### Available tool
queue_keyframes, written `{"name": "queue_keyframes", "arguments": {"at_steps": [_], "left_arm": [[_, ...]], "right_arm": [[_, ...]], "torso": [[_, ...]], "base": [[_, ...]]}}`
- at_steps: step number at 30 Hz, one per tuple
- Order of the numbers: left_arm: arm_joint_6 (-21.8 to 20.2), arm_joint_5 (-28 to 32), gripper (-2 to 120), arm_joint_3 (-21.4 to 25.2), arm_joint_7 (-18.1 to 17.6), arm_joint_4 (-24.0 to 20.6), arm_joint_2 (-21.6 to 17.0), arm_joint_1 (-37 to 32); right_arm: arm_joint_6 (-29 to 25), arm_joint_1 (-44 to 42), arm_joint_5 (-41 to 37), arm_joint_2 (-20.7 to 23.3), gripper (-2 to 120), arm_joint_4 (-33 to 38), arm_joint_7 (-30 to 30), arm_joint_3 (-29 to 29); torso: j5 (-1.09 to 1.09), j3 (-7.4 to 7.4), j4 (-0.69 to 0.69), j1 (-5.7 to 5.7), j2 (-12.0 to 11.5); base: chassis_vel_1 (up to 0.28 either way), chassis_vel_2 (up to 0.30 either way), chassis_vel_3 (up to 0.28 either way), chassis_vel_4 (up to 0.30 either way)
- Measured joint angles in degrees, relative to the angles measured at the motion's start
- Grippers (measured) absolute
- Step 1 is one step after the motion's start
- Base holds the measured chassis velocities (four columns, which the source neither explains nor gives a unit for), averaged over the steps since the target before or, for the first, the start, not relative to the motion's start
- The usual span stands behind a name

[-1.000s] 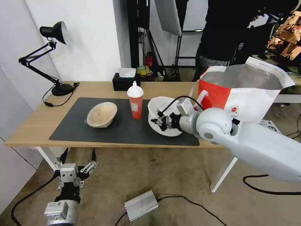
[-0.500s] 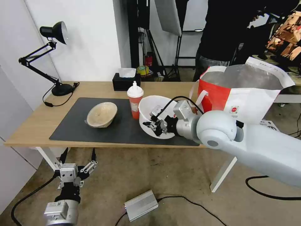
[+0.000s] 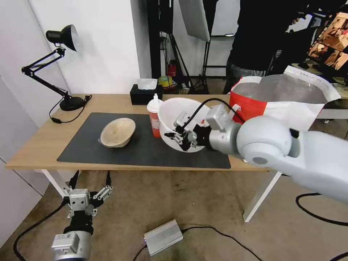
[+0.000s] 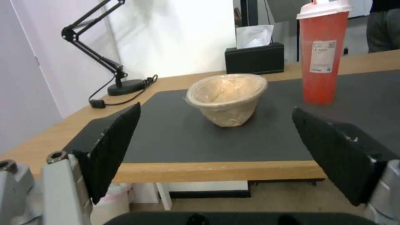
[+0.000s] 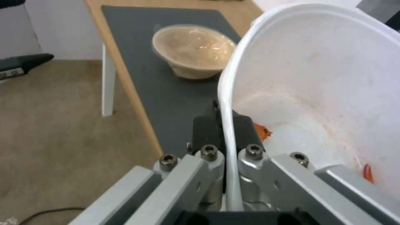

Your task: Pick up the trash from the table and place it into the takeout bag.

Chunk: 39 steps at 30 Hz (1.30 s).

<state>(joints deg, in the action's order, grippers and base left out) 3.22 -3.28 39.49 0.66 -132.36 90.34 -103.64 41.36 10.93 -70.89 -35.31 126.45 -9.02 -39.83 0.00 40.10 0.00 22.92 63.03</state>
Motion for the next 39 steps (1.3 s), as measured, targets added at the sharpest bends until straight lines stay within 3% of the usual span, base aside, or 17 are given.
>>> {"name": "queue_keyframes", "arguments": {"at_steps": [14, 39], "left_arm": [[0.08, -0.01, 98, 0.02, 0.00, -0.76, -0.26, -0.34], [0.12, 0.13, 98, 0.11, 0.00, -0.96, -0.61, -0.41]], "right_arm": [[-0.01, 11.33, -2.13, 2.72, 0, -2.25, 3.67, -2.75], [-0.01, 17.43, 6.10, 1.77, 0, -22.39, 12.81, -1.12]], "torso": [[0.00, 0.00, 0.01, 0.00, 0.00], [0.00, 0.01, 0.00, 0.00, 0.00]], "base": [[0.000, 0.000, 0.000, 0.000], [0.000, 0.000, 0.000, 0.000]]}}
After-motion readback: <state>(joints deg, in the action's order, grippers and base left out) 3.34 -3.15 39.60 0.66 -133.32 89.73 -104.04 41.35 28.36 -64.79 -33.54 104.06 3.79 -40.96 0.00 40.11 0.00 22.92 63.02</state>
